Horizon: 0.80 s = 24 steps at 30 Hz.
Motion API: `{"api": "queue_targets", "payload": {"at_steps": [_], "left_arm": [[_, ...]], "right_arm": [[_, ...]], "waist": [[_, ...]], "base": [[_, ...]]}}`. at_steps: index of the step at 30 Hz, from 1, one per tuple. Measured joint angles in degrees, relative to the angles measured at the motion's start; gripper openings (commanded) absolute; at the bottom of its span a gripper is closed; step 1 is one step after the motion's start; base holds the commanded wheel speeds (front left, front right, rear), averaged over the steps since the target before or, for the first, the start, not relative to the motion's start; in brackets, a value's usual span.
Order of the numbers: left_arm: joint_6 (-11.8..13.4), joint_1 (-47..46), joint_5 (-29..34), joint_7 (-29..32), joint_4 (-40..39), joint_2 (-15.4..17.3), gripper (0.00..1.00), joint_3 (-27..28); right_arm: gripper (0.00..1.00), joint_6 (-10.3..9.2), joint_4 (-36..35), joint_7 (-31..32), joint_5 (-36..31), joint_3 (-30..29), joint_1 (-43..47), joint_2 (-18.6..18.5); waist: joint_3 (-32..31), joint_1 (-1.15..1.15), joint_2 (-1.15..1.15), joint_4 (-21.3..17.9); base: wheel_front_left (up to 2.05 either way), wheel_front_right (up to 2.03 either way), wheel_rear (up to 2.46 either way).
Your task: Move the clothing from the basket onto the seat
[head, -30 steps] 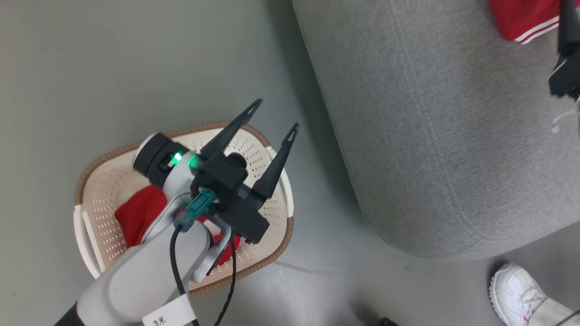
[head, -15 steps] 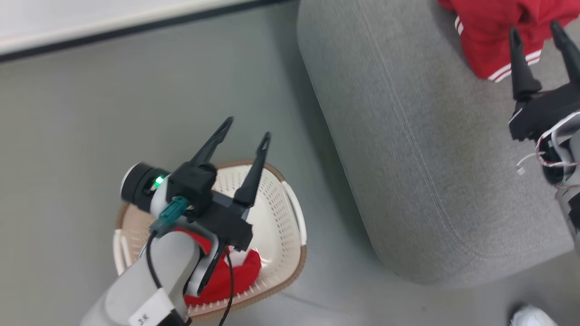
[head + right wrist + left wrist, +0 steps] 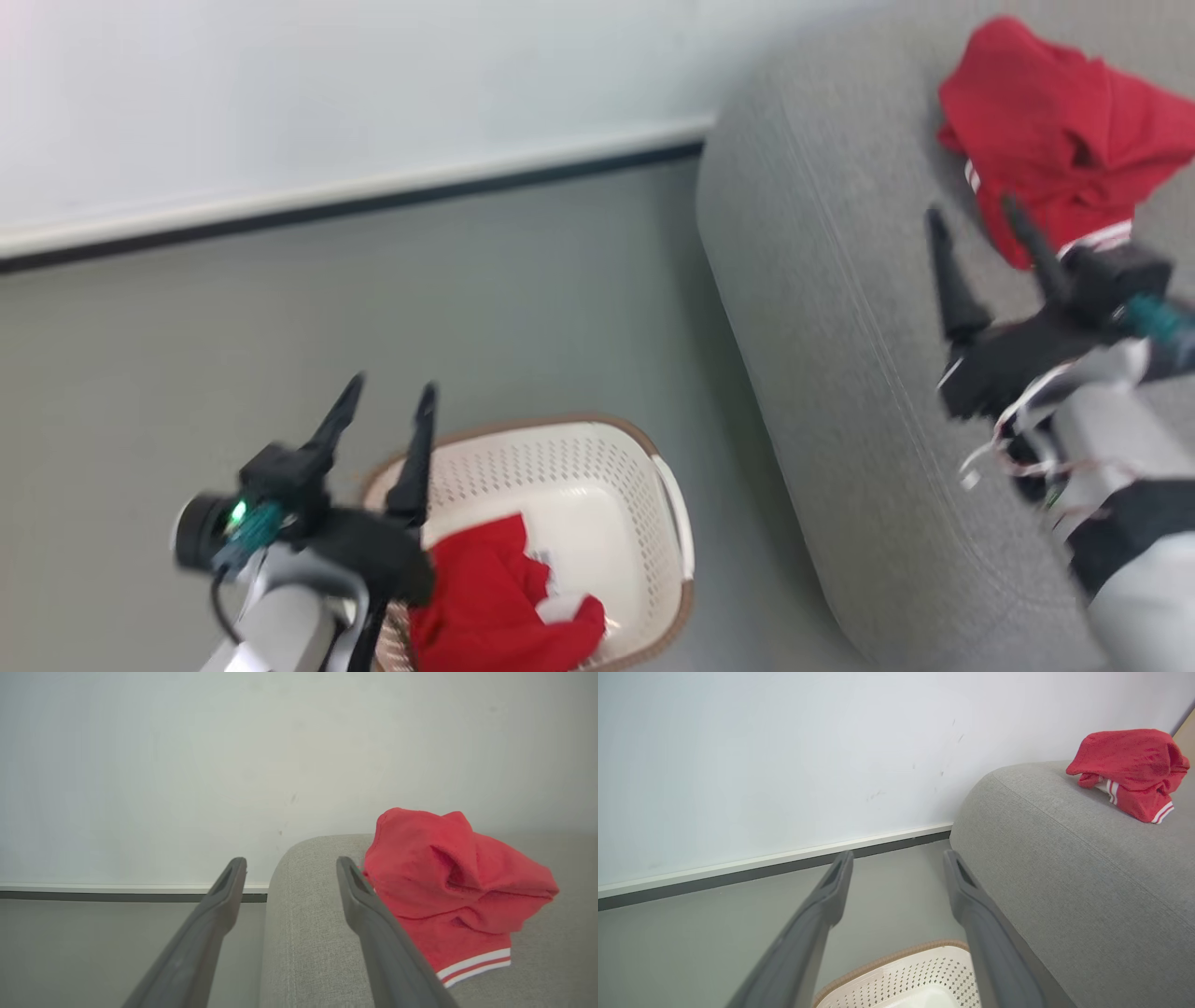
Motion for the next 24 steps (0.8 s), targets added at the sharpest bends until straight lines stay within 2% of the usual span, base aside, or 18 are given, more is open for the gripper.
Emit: {"api": "queue_targets", "payload": {"at_steps": [3, 5, 15, 20, 24], "left_arm": [[0.0, 3.5, 0.0, 0.0, 0.1, 0.0, 1.0, 3.2], [0.0, 4.7, 0.0, 0.0, 0.1, 0.0, 1.0, 4.0], [0.0, 15.4, 1.5, 0.0, -3.4, -0.5, 1.0, 11.3], [0.0, 18.9, 2.8, 0.0, -6.0, -1.3, 1.0, 13.4], [0.0, 21.4, 4.7, 0.0, -8.0, -2.1, 1.0, 14.9]], "right_arm": [[1.0, -1.23, -1.8, 0.0, -1.2, 1.1, 3.5, 1.1], [1.0, -1.37, -2.4, 0.0, -1.6, 1.3, 4.8, 1.5], [1.0, -5.6, -12.0, 0.0, -2.4, 1.2, 16.5, 2.6], [1.0, -7.44, -17.1, 0.0, -2.6, 0.5, 21.6, 2.9], [1.0, -8.15, -20.9, 0.0, -2.8, -0.1, 25.7, 3.0]], "waist": [[-2.6, 0.0, 0.0, 1.3], [-3.5, 0.0, 0.0, 1.7], [-11.0, 0.0, 0.0, 5.1], [-13.5, 0.0, 0.0, 6.4], [-14.7, 0.0, 0.0, 7.2]], "base": [[0.0, 0.0, 0.0], [0.0, 0.0, 0.0], [0.0, 0.0, 0.0], [0.0, 0.0, 0.0], [0.0, 0.0, 0.0]]}}
